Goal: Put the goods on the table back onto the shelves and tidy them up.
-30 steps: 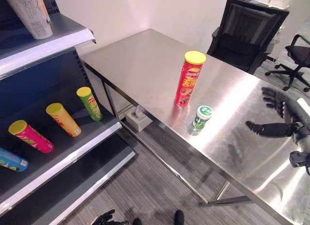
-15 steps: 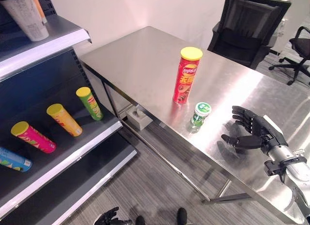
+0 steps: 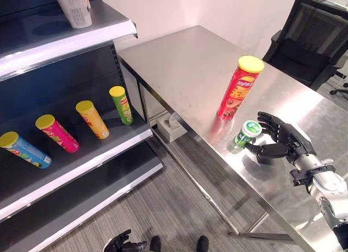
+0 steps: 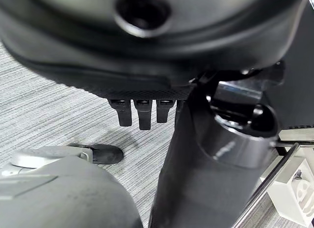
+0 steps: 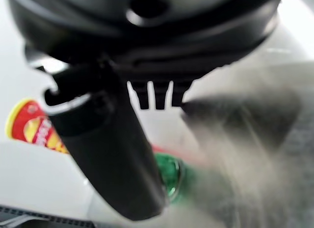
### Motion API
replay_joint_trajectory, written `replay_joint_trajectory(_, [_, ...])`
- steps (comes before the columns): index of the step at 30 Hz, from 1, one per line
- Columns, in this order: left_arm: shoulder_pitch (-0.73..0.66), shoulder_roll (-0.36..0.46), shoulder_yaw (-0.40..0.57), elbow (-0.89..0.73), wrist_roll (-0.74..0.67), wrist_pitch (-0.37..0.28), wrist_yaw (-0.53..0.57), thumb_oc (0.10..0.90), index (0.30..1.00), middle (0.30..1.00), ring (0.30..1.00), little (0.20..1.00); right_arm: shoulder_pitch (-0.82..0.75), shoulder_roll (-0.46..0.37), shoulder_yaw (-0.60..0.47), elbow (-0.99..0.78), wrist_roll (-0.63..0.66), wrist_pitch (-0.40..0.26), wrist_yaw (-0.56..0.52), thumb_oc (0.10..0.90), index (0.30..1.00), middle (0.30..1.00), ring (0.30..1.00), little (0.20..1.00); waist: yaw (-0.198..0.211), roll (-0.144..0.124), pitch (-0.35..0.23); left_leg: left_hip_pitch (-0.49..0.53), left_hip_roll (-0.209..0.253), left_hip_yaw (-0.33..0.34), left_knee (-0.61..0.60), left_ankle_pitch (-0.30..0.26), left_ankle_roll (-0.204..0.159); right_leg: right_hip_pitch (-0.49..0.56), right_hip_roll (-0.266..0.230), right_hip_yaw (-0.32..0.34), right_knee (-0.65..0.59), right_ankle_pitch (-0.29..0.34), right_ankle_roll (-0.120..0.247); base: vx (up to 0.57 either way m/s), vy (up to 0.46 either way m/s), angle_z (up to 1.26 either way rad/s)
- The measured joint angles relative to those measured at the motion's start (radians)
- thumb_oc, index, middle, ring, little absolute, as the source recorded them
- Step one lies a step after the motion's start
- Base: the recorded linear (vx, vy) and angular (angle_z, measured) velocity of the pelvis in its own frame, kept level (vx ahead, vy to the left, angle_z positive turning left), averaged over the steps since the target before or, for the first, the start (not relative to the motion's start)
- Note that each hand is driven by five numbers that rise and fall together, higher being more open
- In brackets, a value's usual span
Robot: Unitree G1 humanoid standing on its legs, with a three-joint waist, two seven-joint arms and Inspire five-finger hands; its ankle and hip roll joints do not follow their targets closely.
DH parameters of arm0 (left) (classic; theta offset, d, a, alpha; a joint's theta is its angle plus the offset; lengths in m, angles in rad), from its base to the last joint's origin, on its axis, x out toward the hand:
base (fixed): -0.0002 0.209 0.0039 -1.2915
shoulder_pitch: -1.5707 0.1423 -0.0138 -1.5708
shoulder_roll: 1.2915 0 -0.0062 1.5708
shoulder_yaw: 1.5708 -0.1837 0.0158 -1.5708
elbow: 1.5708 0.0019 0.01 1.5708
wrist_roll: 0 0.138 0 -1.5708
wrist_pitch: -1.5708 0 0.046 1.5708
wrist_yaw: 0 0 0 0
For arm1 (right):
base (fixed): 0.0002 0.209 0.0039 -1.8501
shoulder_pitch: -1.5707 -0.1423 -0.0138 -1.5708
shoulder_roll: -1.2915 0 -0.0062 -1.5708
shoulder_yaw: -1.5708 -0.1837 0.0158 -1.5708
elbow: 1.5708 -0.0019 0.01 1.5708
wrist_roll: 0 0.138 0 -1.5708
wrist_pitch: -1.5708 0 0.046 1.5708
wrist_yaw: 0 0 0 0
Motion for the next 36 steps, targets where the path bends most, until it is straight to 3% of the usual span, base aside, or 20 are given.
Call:
replay_joint_trajectory(11, [-0.004,0.009,0.007,0.005,0.0,0.0,-0.003,0.8,0.9,0.9,0.9,0.9,-0.018,0.0,0.029,0.003,0.107,0.028,0.036,0.8,0.9,0.9,0.9,0.9,0.002,-0.021,0.003,0.002,0.0,-0.008,0.0,0.002,-0.001,0.005,0.0,-0.003,0.0,0.0,0.0,0.0,0.0,0.02])
replay_joint_trajectory(15, [-0.012,0.018,0.007,0.007,-0.001,0.0,-0.003,0.8,0.9,0.9,0.9,0.9,-0.076,0.0,0.08,0.051,0.103,0.031,0.038,0.8,0.9,0.9,0.9,0.9,0.014,-0.046,0.004,0.002,-0.001,-0.006,0.0,0.003,-0.002,0.005,-0.001,-0.003,0.007,0.0,0.0,0.0,0.0,0.0])
replay_joint_trajectory(16, [-0.014,0.019,0.008,0.011,-0.002,0.0,-0.003,0.8,0.9,0.9,0.9,0.9,-0.076,-0.01,0.086,0.051,0.086,0.032,0.038,0.635,0.653,0.653,0.653,0.653,0.019,-0.052,0.004,0.002,-0.001,-0.007,0.0,0.003,-0.002,0.005,-0.001,-0.003,0.007,0.0,0.0,0.0,0.0,0.0])
replay_joint_trajectory(17, [-0.014,0.022,0.009,0.012,-0.002,0.0,-0.003,0.8,0.9,0.9,0.9,0.9,-0.076,-0.019,0.088,0.057,0.08,0.032,0.038,0.579,0.568,0.568,0.568,0.568,0.024,-0.057,0.002,0.001,-0.001,-0.008,0.0,0.003,-0.002,0.004,-0.001,-0.003,0.007,0.0,0.0,0.0,0.0,0.0])
replay_joint_trajectory(18, [-0.016,0.024,0.008,0.013,-0.002,0.0,-0.003,0.8,0.9,0.9,0.9,0.9,-0.078,-0.018,0.088,0.068,0.08,0.031,0.038,0.579,0.568,0.568,0.568,0.568,0.027,-0.06,0.0,0.001,-0.001,-0.008,0.0,0.003,-0.002,0.004,-0.001,-0.003,0.007,0.0,0.0,0.0,0.0,0.0])
replay_joint_trajectory(19, [-0.018,0.025,0.007,0.012,-0.001,0.0,-0.003,0.8,0.9,0.9,0.9,0.9,-0.081,-0.019,0.086,0.077,0.08,0.031,0.035,0.4,0.3,0.3,0.3,0.3,0.029,-0.061,0.0,0.0,-0.001,-0.008,0.0,0.003,-0.002,0.004,-0.001,-0.003,0.007,0.0,0.0,0.0,0.0,0.0])
replay_joint_trajectory(31, [-0.024,0.029,0.008,0.013,-0.002,0.0,-0.002,0.8,0.9,0.9,0.9,0.9,-0.11,-0.019,0.12,0.114,0.018,0.036,0.034,0.4,0.3,0.3,0.3,0.3,0.053,-0.062,0.0,0.007,-0.003,-0.011,0.0,0.003,-0.002,0.004,-0.002,-0.004,0.007,0.0,0.0,0.0,0.0,0.0])
replay_joint_trajectory(33, [-0.027,0.029,0.019,0.012,0.001,0.0,-0.002,0.8,0.9,0.9,0.9,0.9,-0.007,-0.016,0.03,0.02,-0.002,0.039,0.034,0.4,0.3,0.3,0.3,0.3,0.055,-0.059,0.001,0.006,-0.003,-0.016,0.0,0.003,-0.003,0.006,-0.003,-0.005,0.006,-0.003,0.003,0.0,-0.022,0.06])
replay_joint_trajectory(36, [-0.013,0.03,0.055,0.017,0.001,0.001,0.001,0.8,0.9,0.9,0.9,0.9,0.078,-0.01,-0.02,-0.06,-0.02,0.038,0.033,0.4,0.3,0.3,0.3,0.3,0.042,-0.052,0.005,0.006,-0.003,-0.014,0.0,0.003,-0.003,0.005,-0.003,-0.004,0.007,-0.003,0.004,0.0,-0.014,-0.03])
